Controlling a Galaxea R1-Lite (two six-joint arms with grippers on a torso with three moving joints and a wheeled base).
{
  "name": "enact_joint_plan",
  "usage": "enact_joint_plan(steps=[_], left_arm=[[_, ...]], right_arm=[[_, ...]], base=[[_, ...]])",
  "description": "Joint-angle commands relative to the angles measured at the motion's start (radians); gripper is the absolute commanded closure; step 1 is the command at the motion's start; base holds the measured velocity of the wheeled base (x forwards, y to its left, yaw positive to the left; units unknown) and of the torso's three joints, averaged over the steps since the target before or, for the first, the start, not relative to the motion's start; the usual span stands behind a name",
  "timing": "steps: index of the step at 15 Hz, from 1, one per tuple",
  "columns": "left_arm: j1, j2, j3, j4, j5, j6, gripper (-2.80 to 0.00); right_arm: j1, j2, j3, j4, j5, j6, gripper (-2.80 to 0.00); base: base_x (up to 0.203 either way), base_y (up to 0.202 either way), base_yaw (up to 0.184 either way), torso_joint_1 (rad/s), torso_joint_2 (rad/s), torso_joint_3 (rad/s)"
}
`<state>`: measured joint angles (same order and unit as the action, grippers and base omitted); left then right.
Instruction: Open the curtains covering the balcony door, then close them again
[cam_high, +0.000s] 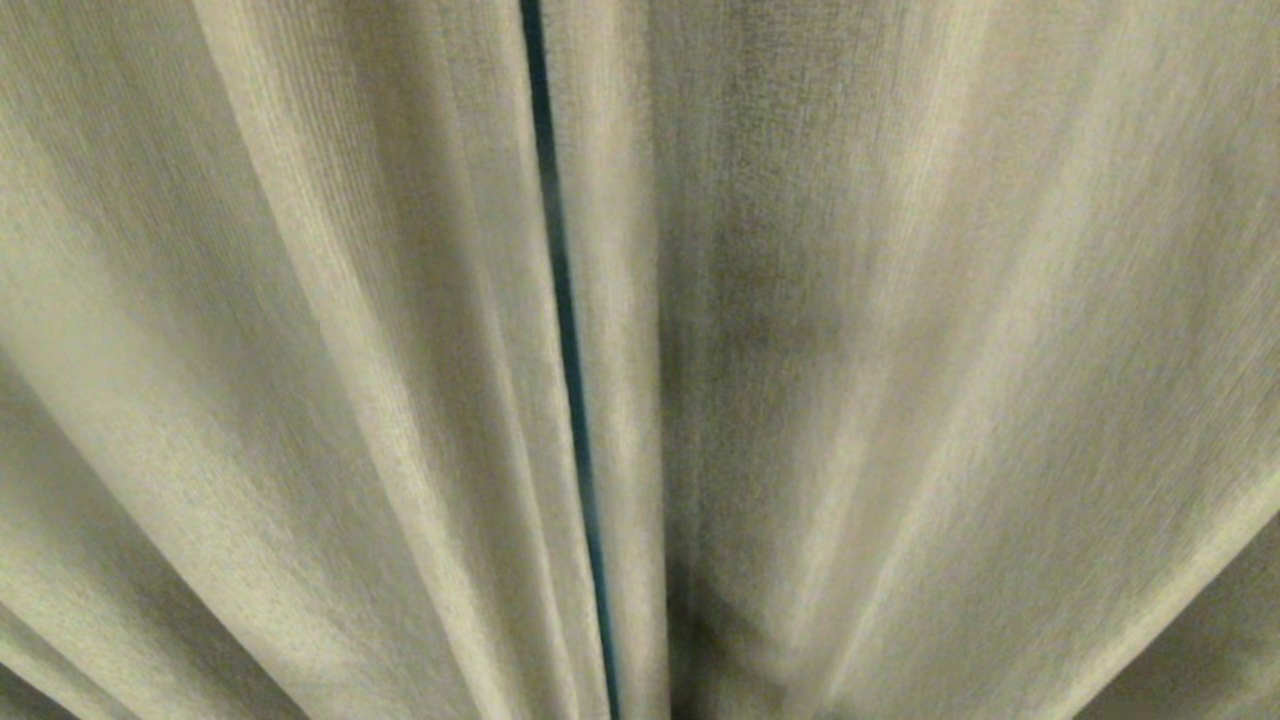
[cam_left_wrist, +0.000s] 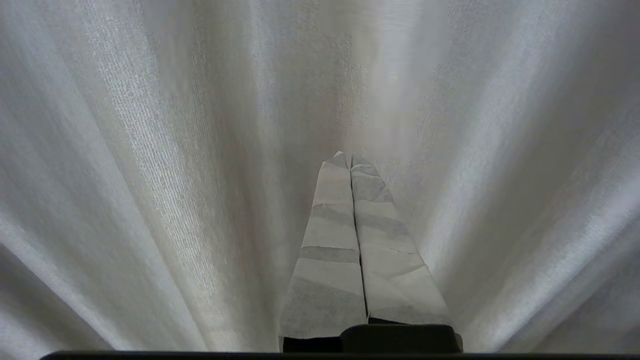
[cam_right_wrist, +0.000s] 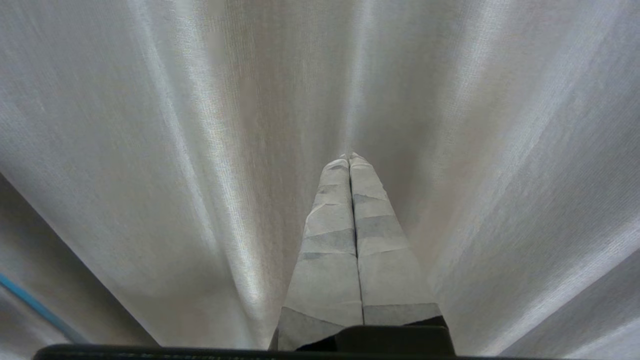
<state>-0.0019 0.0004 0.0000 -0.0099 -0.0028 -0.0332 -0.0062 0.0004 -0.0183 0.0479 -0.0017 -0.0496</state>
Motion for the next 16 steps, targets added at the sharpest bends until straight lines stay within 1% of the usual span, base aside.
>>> enact_joint_plan(steps=[1, 16], left_arm=[[0.000, 0.000, 0.000, -0.001, 0.000, -0.001, 0.00], [0.000, 0.000, 0.000, -0.001, 0.000, -0.001, 0.00]], right_arm=[[0.000, 0.001, 0.000, 0.001, 0.000, -0.001, 0.00], [0.000, 0.000, 0.000, 0.001, 0.000, -0.001, 0.00]], base=[[0.000, 0.000, 0.000, 0.000, 0.00, 0.000], [0.000, 0.000, 0.000, 0.000, 0.00, 0.000]])
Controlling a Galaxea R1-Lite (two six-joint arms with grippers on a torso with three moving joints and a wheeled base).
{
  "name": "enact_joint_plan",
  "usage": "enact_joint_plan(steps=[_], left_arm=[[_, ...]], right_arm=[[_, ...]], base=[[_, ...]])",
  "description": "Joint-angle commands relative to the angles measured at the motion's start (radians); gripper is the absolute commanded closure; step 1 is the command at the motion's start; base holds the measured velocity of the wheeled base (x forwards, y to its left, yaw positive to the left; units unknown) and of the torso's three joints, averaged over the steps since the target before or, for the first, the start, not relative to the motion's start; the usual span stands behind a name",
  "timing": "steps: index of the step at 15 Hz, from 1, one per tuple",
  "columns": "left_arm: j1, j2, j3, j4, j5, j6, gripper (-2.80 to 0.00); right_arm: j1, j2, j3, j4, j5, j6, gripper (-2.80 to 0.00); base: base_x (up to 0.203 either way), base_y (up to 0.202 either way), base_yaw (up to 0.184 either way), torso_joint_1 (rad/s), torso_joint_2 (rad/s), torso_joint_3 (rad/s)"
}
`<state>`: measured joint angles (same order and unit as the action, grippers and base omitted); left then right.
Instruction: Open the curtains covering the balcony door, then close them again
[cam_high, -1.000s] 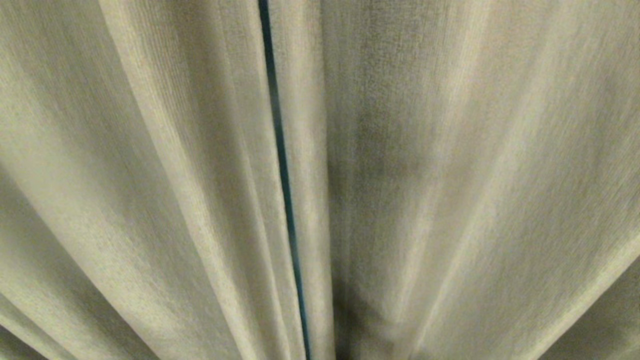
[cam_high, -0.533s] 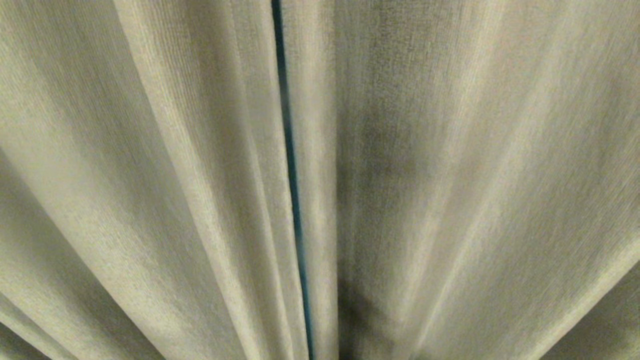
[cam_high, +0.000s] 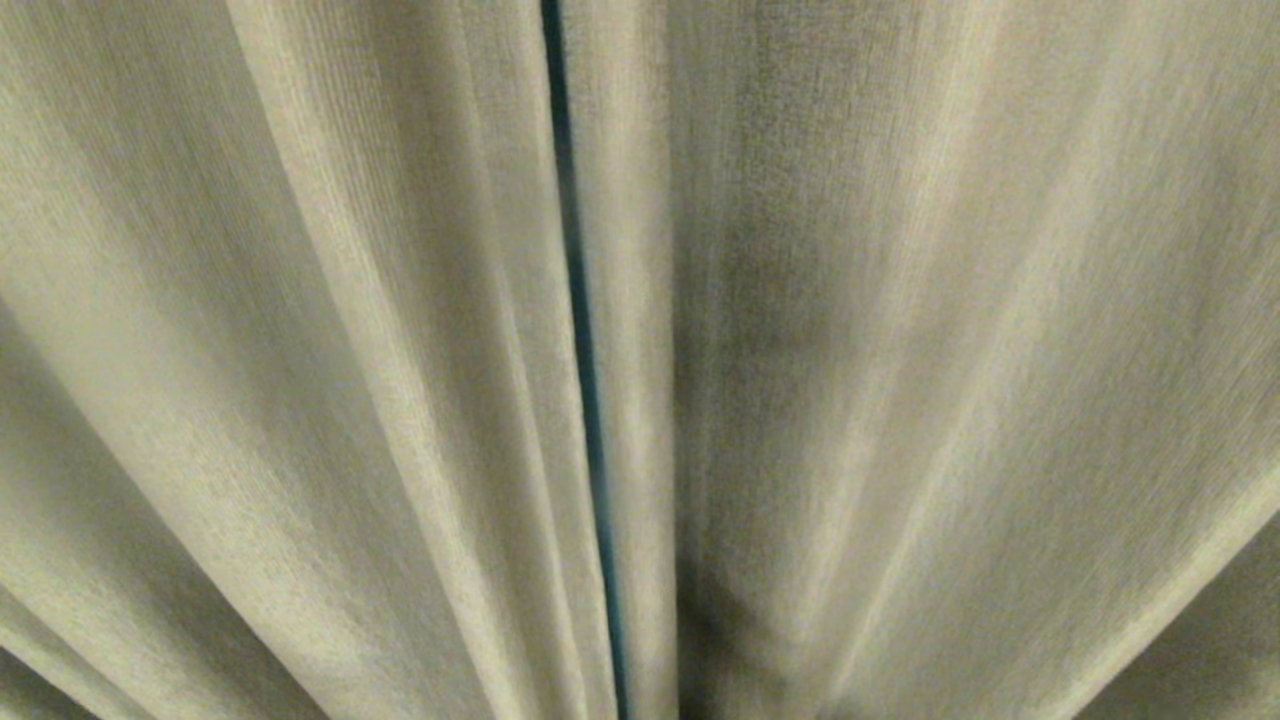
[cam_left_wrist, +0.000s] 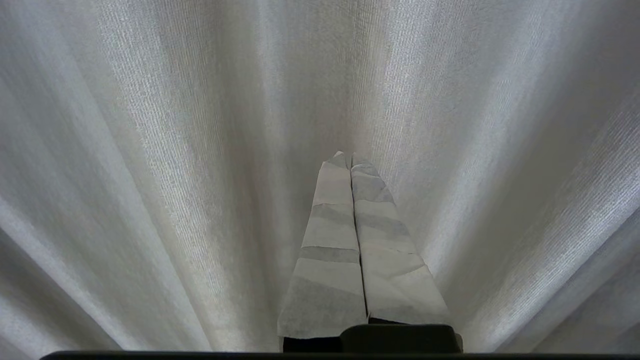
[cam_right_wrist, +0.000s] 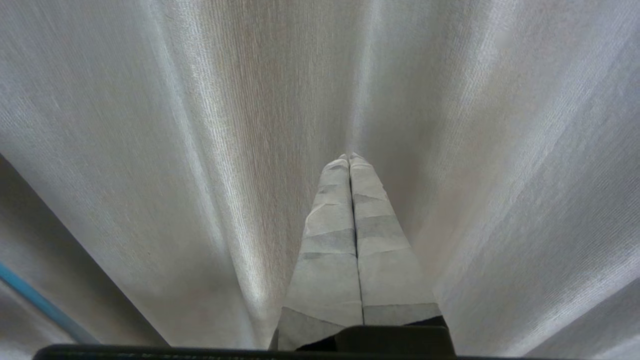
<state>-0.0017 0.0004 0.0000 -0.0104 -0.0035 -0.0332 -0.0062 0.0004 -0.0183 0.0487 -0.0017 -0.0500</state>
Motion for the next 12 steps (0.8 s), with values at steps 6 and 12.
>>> enact_joint_plan(steps=[6, 12], left_arm=[[0.000, 0.000, 0.000, 0.000, 0.000, -0.001, 0.00], [0.000, 0.000, 0.000, 0.000, 0.000, -0.001, 0.00]], right_arm=[[0.000, 0.000, 0.000, 0.000, 0.000, -0.001, 0.00], [0.000, 0.001, 0.000, 0.000, -0.023, 0.004, 0.00]], base=[[0.000, 0.000, 0.000, 0.000, 0.00, 0.000], [0.000, 0.000, 0.000, 0.000, 0.00, 0.000]])
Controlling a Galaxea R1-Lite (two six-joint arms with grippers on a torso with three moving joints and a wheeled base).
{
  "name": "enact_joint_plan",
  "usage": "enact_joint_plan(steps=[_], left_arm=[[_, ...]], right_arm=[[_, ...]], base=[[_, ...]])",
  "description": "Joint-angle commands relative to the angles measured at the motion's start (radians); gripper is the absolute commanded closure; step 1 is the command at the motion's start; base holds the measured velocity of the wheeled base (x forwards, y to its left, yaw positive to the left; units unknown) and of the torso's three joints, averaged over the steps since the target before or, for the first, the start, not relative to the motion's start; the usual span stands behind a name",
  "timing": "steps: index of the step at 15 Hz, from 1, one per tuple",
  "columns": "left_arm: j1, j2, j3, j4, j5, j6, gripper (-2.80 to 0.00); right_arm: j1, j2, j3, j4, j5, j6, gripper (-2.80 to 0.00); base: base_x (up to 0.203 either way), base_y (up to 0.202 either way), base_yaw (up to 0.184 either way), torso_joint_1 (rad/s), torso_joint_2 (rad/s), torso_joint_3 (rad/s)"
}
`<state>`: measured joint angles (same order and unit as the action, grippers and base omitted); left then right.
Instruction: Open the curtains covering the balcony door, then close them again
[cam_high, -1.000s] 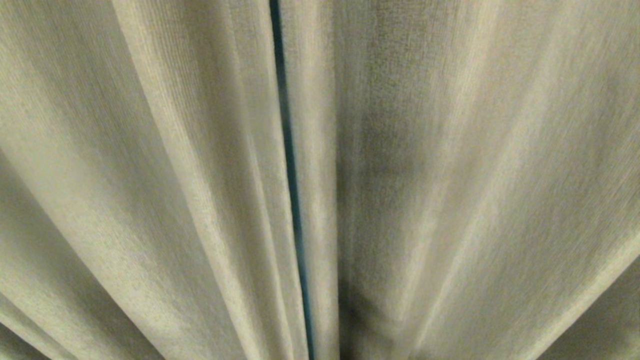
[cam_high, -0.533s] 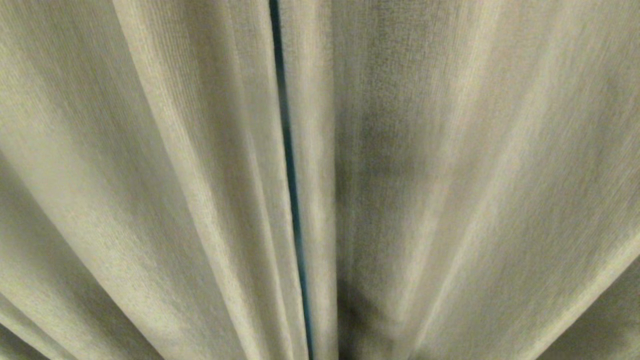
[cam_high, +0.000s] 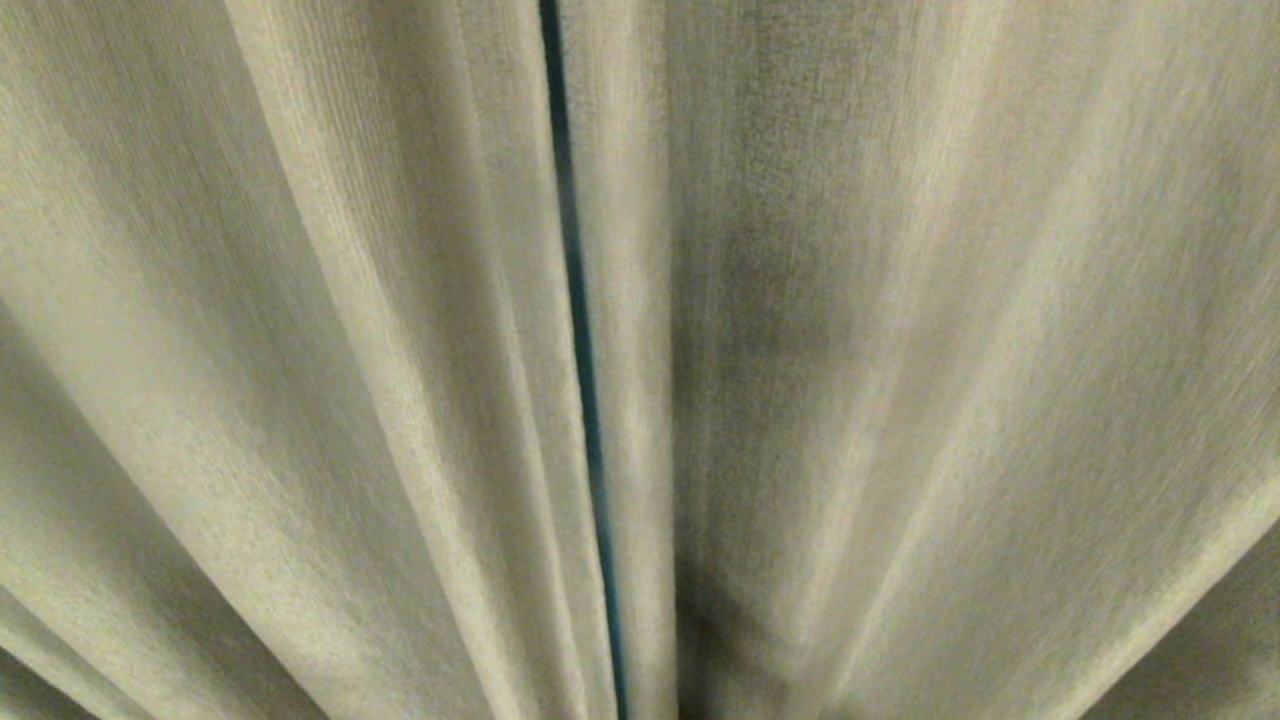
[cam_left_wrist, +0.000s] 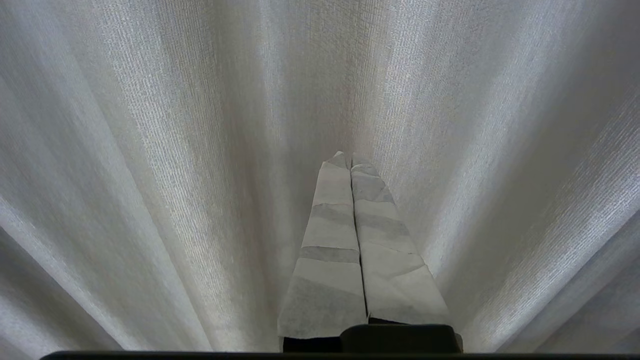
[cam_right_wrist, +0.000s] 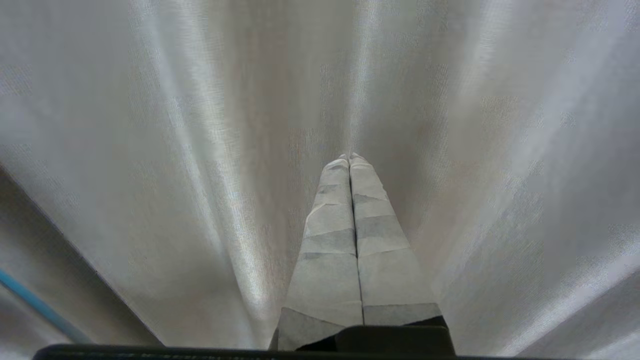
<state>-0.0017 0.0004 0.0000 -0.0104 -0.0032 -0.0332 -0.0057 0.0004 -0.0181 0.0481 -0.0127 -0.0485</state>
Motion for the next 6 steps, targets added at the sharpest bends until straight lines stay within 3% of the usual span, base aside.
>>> enact_joint_plan(steps=[1, 4, 6], left_arm=[[0.000, 0.000, 0.000, 0.000, 0.000, -0.001, 0.00], [0.000, 0.000, 0.000, 0.000, 0.000, -0.001, 0.00], [0.000, 0.000, 0.000, 0.000, 0.000, -0.001, 0.00]], right_arm=[[0.000, 0.000, 0.000, 0.002, -0.016, 0.015, 0.00], [0.000, 0.000, 0.000, -0.006, -0.018, 0.111, 0.00], [0.000, 0.000, 0.000, -0.007, -0.024, 0.116, 0.00]], base=[[0.000, 0.000, 0.000, 0.000, 0.00, 0.000], [0.000, 0.000, 0.000, 0.000, 0.00, 0.000], [0.000, 0.000, 0.000, 0.000, 0.00, 0.000]])
